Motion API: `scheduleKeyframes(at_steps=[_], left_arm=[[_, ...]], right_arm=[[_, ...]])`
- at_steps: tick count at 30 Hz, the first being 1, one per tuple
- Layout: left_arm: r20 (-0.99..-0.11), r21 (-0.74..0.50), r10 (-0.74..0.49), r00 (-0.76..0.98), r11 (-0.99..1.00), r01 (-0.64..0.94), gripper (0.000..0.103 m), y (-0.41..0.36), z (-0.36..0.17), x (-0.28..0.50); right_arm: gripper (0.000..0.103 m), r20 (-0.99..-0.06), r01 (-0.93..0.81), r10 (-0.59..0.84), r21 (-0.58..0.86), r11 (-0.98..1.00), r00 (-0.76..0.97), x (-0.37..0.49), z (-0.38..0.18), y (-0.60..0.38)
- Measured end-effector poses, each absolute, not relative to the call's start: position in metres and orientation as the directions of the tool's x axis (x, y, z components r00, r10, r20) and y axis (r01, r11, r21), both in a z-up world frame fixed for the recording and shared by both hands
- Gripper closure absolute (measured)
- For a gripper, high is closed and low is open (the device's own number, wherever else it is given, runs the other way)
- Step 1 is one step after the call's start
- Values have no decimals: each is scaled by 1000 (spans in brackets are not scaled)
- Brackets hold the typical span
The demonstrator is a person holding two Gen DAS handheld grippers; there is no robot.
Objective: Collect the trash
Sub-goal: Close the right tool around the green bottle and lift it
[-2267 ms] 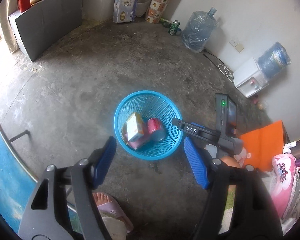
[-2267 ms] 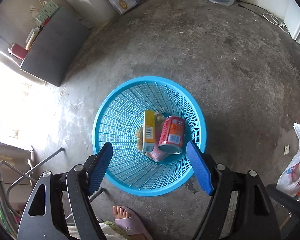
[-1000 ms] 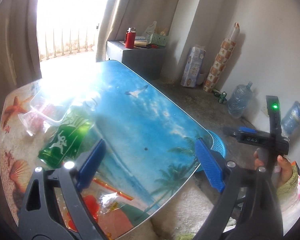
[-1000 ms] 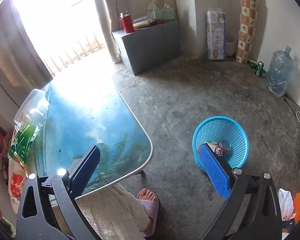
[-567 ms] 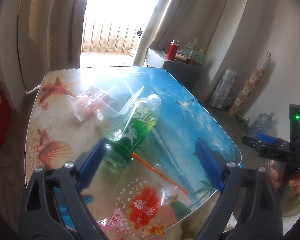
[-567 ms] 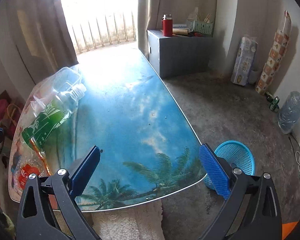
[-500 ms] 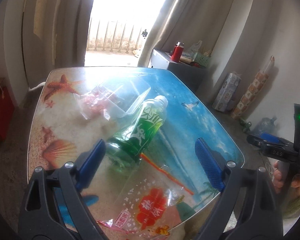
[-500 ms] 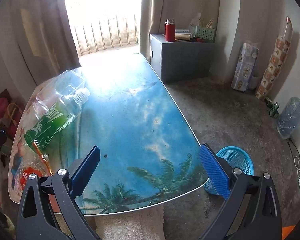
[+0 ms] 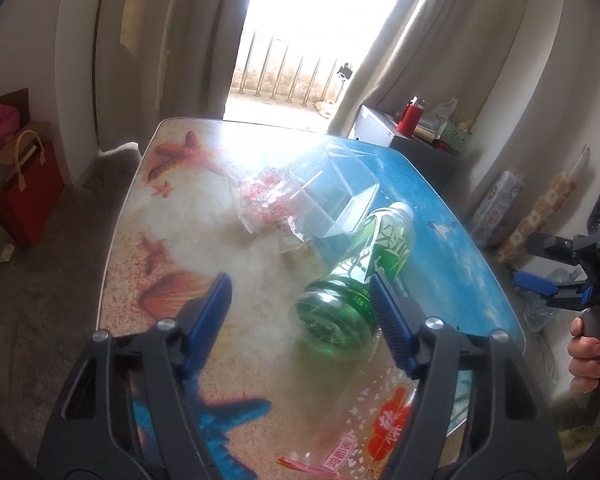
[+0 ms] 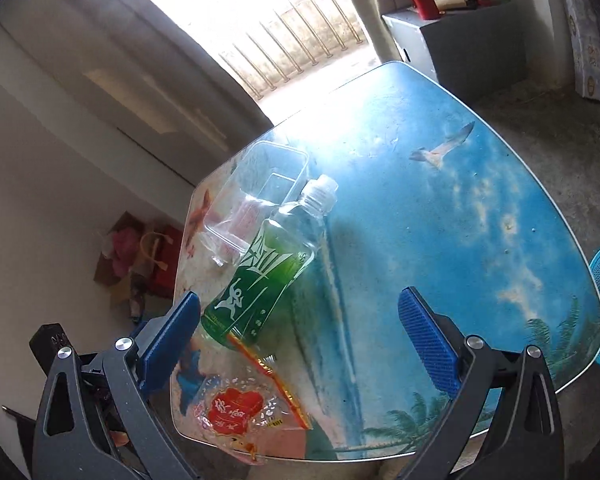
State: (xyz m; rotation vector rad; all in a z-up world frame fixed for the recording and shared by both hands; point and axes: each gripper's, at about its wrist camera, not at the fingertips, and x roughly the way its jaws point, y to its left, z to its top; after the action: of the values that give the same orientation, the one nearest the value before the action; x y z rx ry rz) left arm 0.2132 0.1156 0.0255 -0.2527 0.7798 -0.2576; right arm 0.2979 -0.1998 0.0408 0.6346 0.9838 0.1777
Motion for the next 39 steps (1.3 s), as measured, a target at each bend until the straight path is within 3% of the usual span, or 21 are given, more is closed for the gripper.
scheduleKeyframes(at_steps=[2,11,19,22,24,27,32,39], left_arm=[[-655,-380,-373,658,914,140,59,120,20,220],[-679,-497,-497,540,853,161,75,115,-7,248],[-679,-510,-530,508,838,193,75,104,-14,257],[-677,-519,-544,496,830,203,75,99,-16,260],[-676,-517,-548,492,829,213,75,96,-16,262],[-667,-514,-547,506,829,218,75,93,-14,263],[-653,-486,-512,558,849,208,64,100,-5,262],[-648,-470,-479,593,863,183,56,115,2,255]], right_arm=[[7,-701,129,478,623,772,529,313,30,-187],[16,-685,239,586,714,658,432,374,-30,-153],[25,-664,304,644,747,591,379,388,-65,-134],[33,-659,332,651,752,569,377,390,-74,-139],[44,-654,350,652,757,552,385,388,-78,-140],[45,-632,364,651,775,517,421,385,-81,-148],[47,-633,388,593,774,500,498,383,-78,-173],[47,-670,430,446,732,529,593,377,-68,-221]])
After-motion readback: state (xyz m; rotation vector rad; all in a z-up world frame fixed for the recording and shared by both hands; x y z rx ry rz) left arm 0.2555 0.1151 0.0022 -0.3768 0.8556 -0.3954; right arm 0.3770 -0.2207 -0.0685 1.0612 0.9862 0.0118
